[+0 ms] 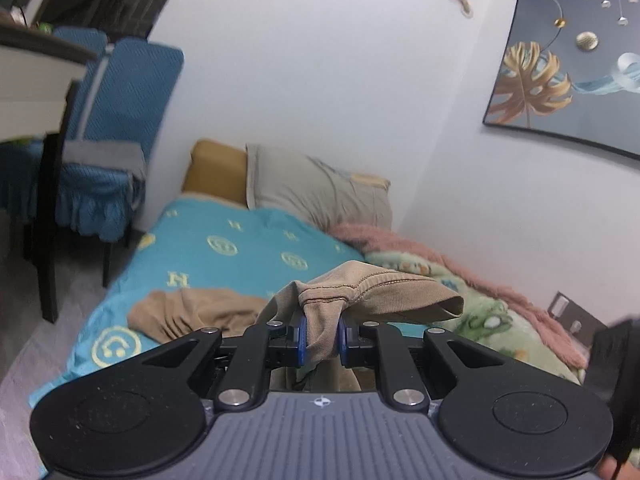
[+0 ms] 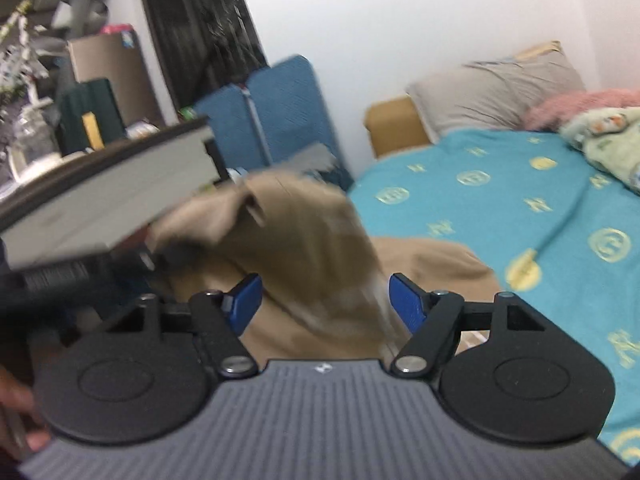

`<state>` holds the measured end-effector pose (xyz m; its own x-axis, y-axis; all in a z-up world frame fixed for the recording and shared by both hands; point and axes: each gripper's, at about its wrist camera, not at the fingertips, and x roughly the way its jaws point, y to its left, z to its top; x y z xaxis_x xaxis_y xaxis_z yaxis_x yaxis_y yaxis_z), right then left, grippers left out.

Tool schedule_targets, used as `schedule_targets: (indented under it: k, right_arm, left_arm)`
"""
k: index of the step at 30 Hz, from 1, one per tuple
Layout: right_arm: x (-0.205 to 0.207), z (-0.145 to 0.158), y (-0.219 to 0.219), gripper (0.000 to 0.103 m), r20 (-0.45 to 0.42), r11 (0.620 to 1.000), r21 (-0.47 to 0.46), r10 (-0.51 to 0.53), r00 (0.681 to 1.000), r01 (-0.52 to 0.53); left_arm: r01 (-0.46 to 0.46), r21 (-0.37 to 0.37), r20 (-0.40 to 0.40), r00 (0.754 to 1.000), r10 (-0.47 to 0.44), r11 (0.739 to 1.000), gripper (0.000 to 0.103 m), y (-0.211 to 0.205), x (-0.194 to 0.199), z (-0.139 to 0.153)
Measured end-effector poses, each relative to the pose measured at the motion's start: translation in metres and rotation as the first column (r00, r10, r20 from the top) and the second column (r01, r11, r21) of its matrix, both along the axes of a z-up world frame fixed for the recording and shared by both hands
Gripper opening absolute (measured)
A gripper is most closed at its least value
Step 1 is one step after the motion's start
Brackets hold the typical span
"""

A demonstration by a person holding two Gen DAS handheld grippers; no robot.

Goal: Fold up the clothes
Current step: 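Grasp the tan T-shirt with the left gripper and lift it, then grasp another edge of the shirt with the right gripper while the left gripper holds it up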

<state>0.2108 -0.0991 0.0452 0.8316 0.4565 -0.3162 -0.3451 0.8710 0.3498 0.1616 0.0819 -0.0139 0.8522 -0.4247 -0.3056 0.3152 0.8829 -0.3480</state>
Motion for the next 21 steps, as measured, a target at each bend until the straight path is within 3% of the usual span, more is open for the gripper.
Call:
schedule_targets:
  k: [3, 5, 7, 11, 13, 15, 21]
  right_arm:
    - [0.01, 0.0, -0.007, 0.059, 0.02, 0.995, 0.098, 0.028, 0.999, -0.03]
    - [0.013, 0.0, -0.017, 0.044, 0.028, 0.985, 0.17, 0.032, 0.999, -0.037]
    - [0.016, -0.002, -0.023, 0.021, -0.001, 0.982, 0.19, 0.01, 1.0, -0.009]
    - [0.015, -0.005, -0.043, 0.015, -0.029, 0.967, 0.25, -0.04, 0.999, 0.046]
    - [0.012, -0.002, -0.053, 0.015, -0.025, 0.959, 0.276, -0.067, 0.997, 0.071]
    - [0.008, 0.003, -0.063, 0.014, -0.012, 0.951, 0.294, -0.096, 0.995, 0.096]
    - [-0.008, 0.028, -0.087, 0.014, 0.069, 0.951, 0.238, -0.218, 0.973, 0.196]
  left_arm:
    - [0.031, 0.0, -0.041, 0.999, -0.031, 1.0, 0.016, 0.0, 0.012, -0.013]
    - [0.062, 0.001, -0.065, 0.996, -0.062, 0.998, 0.017, -0.001, 0.018, -0.021]
    - [0.096, 0.012, -0.079, 0.992, -0.095, 0.995, 0.018, -0.007, 0.019, -0.028]
    - [0.166, 0.071, -0.084, 0.984, -0.16, 0.984, 0.026, -0.031, 0.018, -0.035]
    - [0.199, 0.103, -0.078, 0.978, -0.191, 0.975, 0.037, -0.043, 0.014, -0.036]
    - [0.224, 0.142, -0.075, 0.974, -0.215, 0.964, 0.055, -0.054, 0.01, -0.039]
    - [0.289, 0.292, -0.116, 0.957, -0.266, 0.912, 0.059, -0.084, -0.001, -0.059]
